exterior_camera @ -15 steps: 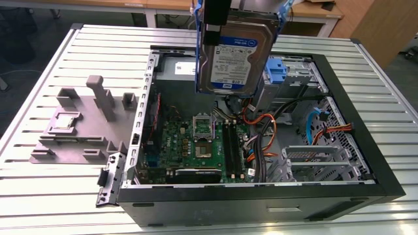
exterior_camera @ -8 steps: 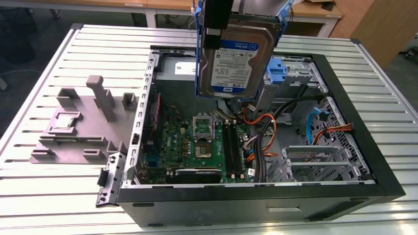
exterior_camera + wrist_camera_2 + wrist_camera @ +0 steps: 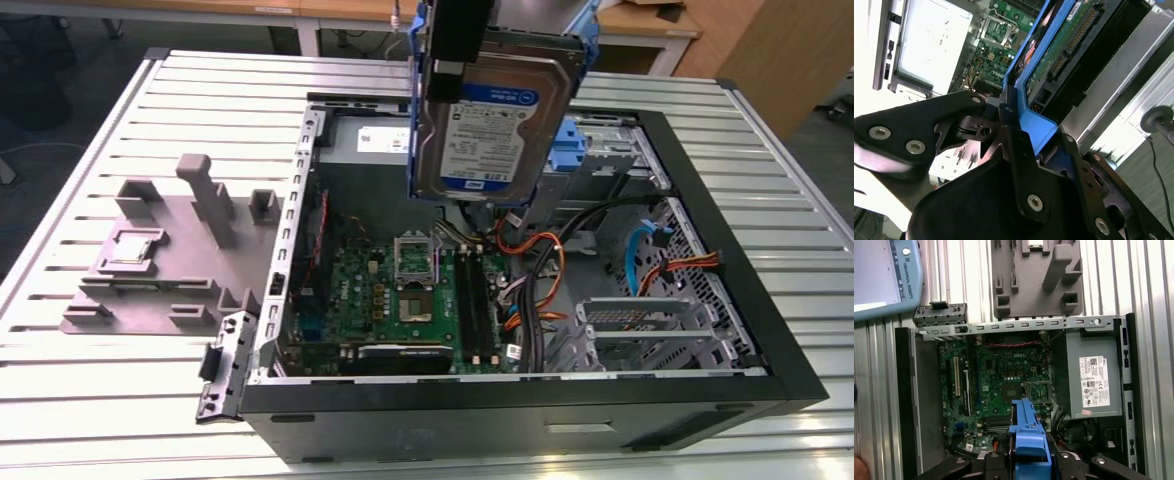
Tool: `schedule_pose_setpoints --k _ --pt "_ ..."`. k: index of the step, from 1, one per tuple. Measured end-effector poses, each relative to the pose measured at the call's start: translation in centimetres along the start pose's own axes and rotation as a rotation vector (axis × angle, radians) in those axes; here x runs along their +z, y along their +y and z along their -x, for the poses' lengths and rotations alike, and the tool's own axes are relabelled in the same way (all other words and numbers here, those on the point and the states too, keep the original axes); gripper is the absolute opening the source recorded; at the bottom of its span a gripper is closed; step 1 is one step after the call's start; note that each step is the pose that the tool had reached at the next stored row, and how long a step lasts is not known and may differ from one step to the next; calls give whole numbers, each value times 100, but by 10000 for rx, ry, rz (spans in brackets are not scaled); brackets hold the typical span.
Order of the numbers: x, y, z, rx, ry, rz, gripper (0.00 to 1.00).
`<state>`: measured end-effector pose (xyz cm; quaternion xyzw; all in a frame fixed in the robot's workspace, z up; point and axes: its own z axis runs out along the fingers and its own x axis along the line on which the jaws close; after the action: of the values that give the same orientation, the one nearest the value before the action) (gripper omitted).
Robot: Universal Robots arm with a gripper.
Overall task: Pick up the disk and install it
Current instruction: 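Insert the disk into the insertion slot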
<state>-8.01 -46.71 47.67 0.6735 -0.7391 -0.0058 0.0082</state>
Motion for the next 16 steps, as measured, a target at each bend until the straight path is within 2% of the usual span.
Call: schedule_pose_setpoints --k 7,16 --pt "7 -66 -12 0 1 0 37" --pt "20 -97 -169 0 6 1 37"
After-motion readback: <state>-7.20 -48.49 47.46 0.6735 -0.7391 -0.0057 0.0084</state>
